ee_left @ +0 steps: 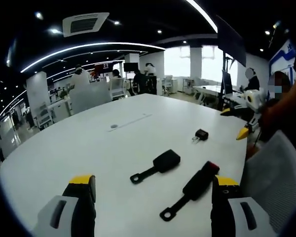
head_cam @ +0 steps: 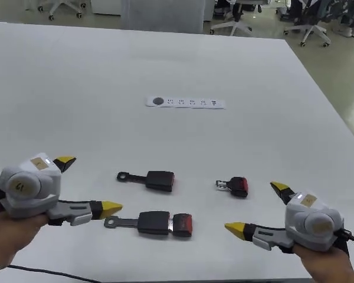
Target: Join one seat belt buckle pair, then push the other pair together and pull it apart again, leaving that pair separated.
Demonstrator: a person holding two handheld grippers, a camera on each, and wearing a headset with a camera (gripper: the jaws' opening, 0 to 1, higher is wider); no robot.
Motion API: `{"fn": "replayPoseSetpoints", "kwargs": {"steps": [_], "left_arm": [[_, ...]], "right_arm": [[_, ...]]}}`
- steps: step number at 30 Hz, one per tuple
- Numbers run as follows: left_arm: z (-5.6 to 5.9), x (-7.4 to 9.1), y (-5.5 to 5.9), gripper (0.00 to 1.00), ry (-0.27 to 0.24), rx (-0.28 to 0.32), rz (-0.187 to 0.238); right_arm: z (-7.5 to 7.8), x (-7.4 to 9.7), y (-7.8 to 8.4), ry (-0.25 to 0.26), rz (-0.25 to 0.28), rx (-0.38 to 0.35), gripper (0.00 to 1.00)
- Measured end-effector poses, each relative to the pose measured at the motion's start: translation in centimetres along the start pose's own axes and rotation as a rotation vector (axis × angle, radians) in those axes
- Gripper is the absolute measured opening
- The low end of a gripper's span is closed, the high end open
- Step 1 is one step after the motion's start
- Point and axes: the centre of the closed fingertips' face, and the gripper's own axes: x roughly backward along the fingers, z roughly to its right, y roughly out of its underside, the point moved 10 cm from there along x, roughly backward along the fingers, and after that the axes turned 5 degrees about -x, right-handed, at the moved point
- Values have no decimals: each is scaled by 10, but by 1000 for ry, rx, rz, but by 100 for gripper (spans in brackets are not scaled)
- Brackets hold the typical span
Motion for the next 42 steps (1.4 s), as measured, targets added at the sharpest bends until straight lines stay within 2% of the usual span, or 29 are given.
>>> {"fn": "replayPoseSetpoints", "kwargs": {"steps": [12, 23, 26, 32, 42], "left_arm": [[11, -1, 3, 100, 13, -5, 2], [23, -1, 11, 100, 69, -19, -30], [26, -1, 12, 100, 87, -13, -28], [30, 1, 16, 100, 96, -14, -37], [38, 2, 22, 100, 104, 2, -47]], "right_arm": [[0, 1, 0, 6, 3, 1, 97], [-3, 3, 7, -1, -6, 8, 97], [-2, 3, 8, -3, -8, 2, 97], [-1, 3, 10, -6, -12, -2, 96], [-9, 3, 19, -18, -31, -3, 96]]}}
